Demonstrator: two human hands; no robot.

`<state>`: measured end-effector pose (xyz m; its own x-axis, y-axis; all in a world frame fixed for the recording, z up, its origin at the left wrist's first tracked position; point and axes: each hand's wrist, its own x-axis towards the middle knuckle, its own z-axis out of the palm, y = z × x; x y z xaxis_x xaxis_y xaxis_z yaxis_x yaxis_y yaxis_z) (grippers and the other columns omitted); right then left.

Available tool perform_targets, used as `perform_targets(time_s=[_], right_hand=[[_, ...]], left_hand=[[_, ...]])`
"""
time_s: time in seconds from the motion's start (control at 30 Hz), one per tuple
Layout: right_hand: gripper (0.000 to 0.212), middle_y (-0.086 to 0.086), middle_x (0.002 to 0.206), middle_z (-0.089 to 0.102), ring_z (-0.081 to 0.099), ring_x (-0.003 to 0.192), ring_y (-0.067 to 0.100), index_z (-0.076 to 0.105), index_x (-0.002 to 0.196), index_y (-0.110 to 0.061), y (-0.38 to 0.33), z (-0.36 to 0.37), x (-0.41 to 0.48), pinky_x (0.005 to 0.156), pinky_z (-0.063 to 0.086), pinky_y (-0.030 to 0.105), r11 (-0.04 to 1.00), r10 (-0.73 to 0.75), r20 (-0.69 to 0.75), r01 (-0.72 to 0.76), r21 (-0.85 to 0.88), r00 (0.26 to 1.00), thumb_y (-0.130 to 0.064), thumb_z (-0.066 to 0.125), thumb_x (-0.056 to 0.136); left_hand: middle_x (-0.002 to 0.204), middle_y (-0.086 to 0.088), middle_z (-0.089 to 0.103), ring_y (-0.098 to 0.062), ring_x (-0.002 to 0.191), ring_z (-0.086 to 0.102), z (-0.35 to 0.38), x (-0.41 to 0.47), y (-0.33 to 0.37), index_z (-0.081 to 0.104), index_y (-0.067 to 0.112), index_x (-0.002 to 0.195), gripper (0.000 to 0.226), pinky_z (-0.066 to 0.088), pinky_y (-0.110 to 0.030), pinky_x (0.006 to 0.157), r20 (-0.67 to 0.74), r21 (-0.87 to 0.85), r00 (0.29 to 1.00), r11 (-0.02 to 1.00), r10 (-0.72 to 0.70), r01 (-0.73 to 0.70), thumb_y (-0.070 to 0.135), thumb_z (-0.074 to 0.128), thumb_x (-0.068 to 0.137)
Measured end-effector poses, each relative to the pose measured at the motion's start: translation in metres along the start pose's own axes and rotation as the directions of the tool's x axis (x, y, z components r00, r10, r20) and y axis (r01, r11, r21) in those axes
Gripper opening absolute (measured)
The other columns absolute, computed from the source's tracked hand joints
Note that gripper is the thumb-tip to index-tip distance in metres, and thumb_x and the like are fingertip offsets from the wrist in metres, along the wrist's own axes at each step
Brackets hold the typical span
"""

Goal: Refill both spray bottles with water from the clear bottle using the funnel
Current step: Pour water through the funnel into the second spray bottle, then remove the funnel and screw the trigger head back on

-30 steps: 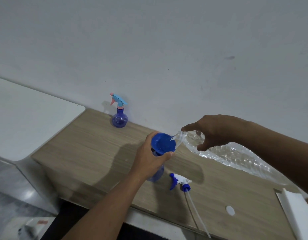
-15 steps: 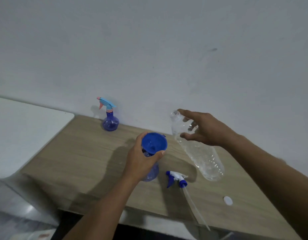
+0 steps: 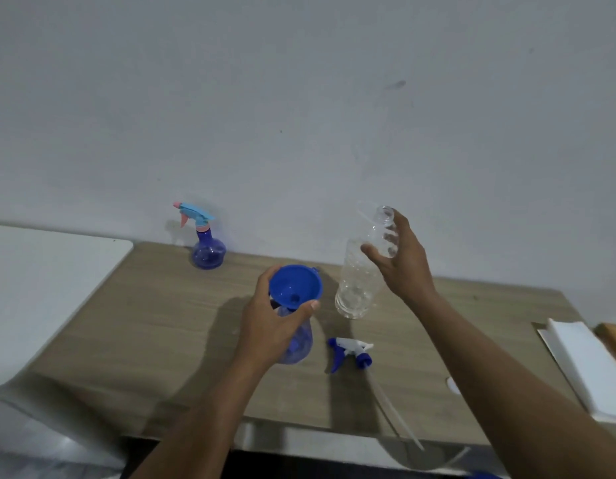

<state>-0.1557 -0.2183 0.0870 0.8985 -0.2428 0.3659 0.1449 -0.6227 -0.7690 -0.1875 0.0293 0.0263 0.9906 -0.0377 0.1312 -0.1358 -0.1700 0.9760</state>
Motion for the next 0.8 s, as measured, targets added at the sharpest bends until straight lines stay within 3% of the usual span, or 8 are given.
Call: perform_targets(time_s=[0.13, 0.3, 0.47, 0.57, 0.67, 0.8], right_hand=[[0.09, -0.003, 0.146, 0.05, 0.055, 0.126, 0.018, 0.03, 0.152, -0.035, -0.005, -0.001, 0.001, 0.097, 0.044, 0.028, 0.998, 0.061, 0.013, -0.06, -0.024, 0.998, -0.03, 0.085, 0.081], [0.118, 0.006, 0.16, 0.037, 0.037, 0.147, 0.022, 0.005, 0.161, -0.029, -0.012, -0.008, -0.003, 0.11, 0.034, 0.031, 0.987, 0.146, 0.037, -0.143, -0.078, 0.989, -0.037, 0.087, 0.077], [0.103, -0.001, 0.166, 0.019, 0.021, 0.151, 0.014, 0.003, 0.161, -0.022, -0.031, -0.013, -0.023, 0.11, 0.023, 0.021, 0.986, 0.062, -0.053, -0.069, -0.149, 0.997, -0.024, 0.076, 0.088], [0.083, 0.003, 0.159, 0.026, 0.025, 0.148, 0.014, 0.017, 0.158, -0.017, -0.048, -0.004, -0.043, 0.106, 0.017, 0.002, 0.985, -0.094, -0.148, 0.07, -0.161, 0.985, -0.011, 0.065, 0.09], [0.072, 0.004, 0.152, 0.037, 0.034, 0.141, 0.015, 0.029, 0.153, -0.014, -0.068, 0.012, -0.059, 0.105, 0.019, 0.002, 0.971, -0.194, -0.085, 0.178, -0.161, 0.977, -0.01, 0.064, 0.09], [0.077, -0.003, 0.157, 0.033, 0.036, 0.141, 0.014, 0.024, 0.157, -0.026, -0.089, 0.037, -0.061, 0.108, 0.038, 0.028, 0.959, -0.114, 0.294, 0.183, -0.217, 0.949, -0.043, 0.064, 0.094]], left_hand=[[0.11, 0.029, 0.064, 0.001, 0.107, 0.063, 0.0, 0.0, 0.002, 0.048, 0.048, 0.127, 0.069, 0.056, -0.037, 0.094, 0.002, -0.007, 1.0, 1.0, -0.004, 0.004, 0.036, 0.088, 0.072], [0.13, 0.018, 0.06, -0.01, 0.121, 0.058, 0.0, -0.001, -0.002, 0.032, 0.048, 0.145, 0.09, 0.05, -0.044, 0.103, 0.038, 0.007, 0.999, 0.999, -0.035, 0.035, 0.048, 0.085, 0.072], [0.138, 0.016, 0.053, -0.012, 0.13, 0.052, 0.0, -0.003, 0.003, 0.014, 0.038, 0.157, 0.121, 0.045, -0.041, 0.108, 0.057, 0.006, 0.996, 0.998, -0.069, 0.069, 0.057, 0.084, 0.06], [0.14, 0.014, 0.052, -0.01, 0.129, 0.05, -0.001, -0.004, -0.002, 0.014, 0.036, 0.158, 0.138, 0.046, -0.041, 0.107, 0.03, 0.01, 0.993, 0.993, -0.115, 0.115, 0.057, 0.091, 0.046], [0.141, 0.009, 0.054, -0.011, 0.126, 0.054, -0.003, -0.005, -0.017, 0.032, 0.03, 0.151, 0.124, 0.05, -0.04, 0.102, 0.009, 0.069, 0.989, 0.987, -0.148, 0.147, 0.049, 0.095, 0.046], [0.12, 0.01, 0.062, -0.009, 0.107, 0.063, 0.003, -0.002, -0.038, 0.054, 0.021, 0.129, 0.081, 0.054, -0.025, 0.089, 0.029, 0.078, 0.969, 0.968, -0.243, 0.241, 0.02, 0.095, 0.059]])
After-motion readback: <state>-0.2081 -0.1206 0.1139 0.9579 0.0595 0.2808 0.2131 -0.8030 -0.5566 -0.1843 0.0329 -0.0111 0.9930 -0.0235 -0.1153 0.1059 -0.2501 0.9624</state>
